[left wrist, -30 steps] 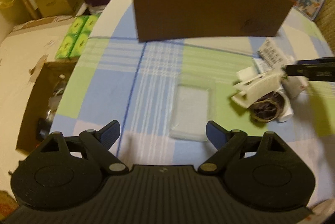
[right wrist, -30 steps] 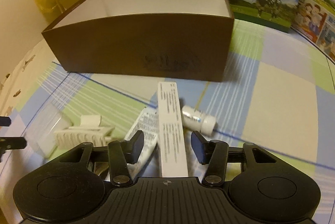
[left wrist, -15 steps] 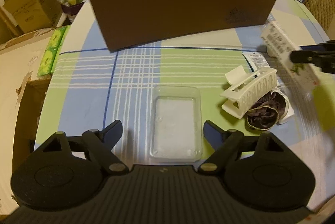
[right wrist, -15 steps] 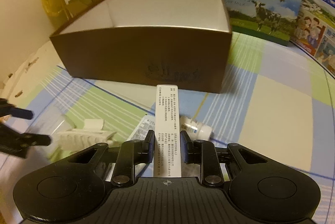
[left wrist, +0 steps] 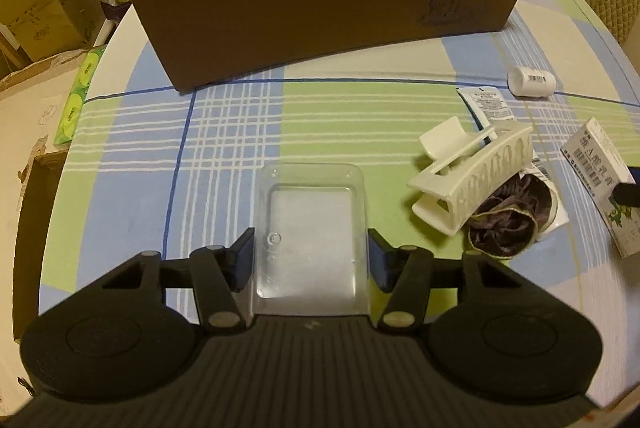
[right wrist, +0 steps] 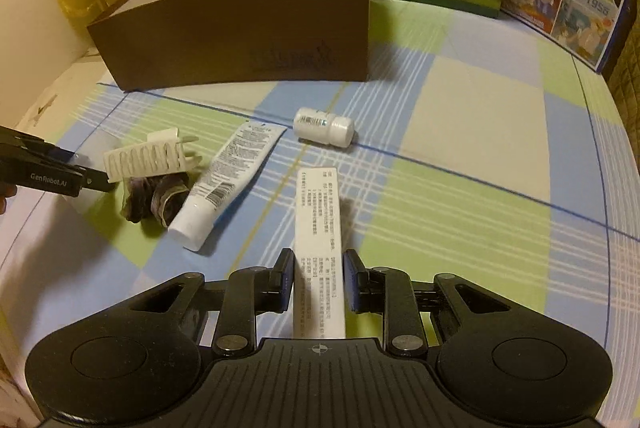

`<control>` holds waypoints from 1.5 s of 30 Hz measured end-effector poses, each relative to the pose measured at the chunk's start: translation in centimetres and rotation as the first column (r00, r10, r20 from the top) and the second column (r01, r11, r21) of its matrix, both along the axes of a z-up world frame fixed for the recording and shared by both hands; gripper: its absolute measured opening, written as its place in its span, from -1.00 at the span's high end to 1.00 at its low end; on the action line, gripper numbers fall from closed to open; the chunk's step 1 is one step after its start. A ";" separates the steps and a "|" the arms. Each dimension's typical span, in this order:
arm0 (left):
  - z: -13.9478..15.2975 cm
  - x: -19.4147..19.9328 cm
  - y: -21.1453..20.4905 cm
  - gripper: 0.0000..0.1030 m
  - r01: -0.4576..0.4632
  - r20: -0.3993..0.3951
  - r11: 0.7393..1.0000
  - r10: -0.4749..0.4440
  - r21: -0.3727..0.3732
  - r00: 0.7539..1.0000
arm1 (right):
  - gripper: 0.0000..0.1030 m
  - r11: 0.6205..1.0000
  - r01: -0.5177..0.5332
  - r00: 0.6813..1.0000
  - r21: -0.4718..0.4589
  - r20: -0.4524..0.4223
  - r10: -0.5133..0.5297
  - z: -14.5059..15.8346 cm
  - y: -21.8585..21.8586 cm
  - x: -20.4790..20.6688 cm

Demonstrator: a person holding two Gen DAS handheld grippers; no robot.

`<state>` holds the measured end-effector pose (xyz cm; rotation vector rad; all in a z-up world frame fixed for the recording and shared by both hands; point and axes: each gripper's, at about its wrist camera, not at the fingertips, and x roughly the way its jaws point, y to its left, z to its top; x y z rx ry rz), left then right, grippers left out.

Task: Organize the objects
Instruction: 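Grasp the white medicine box with the right gripper while the left grasps the clear plastic tray, then carry the clear tray and white medicine box up into the brown box with both grippers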

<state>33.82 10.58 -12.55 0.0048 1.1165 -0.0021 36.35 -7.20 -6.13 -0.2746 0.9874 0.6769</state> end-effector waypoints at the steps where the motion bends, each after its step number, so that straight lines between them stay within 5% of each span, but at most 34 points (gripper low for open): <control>1: 0.0 0.0 0.0 -0.01 -0.005 -0.001 1.000 0.005 0.000 1.000 | 0.50 1.000 -0.006 1.000 -0.012 0.000 0.006 0.0 0.3 0.0; 24: 0.8 -2.9 0.8 -0.01 -0.096 -0.025 0.995 0.096 0.003 0.995 | 0.57 0.991 -0.075 0.997 -0.109 0.002 0.076 -1.2 2.0 1.1; 45: 8.9 -0.4 1.4 -0.01 -0.075 0.180 0.997 0.077 -0.014 0.981 | 0.57 0.985 -0.134 0.988 0.108 0.094 0.124 7.9 4.1 3.3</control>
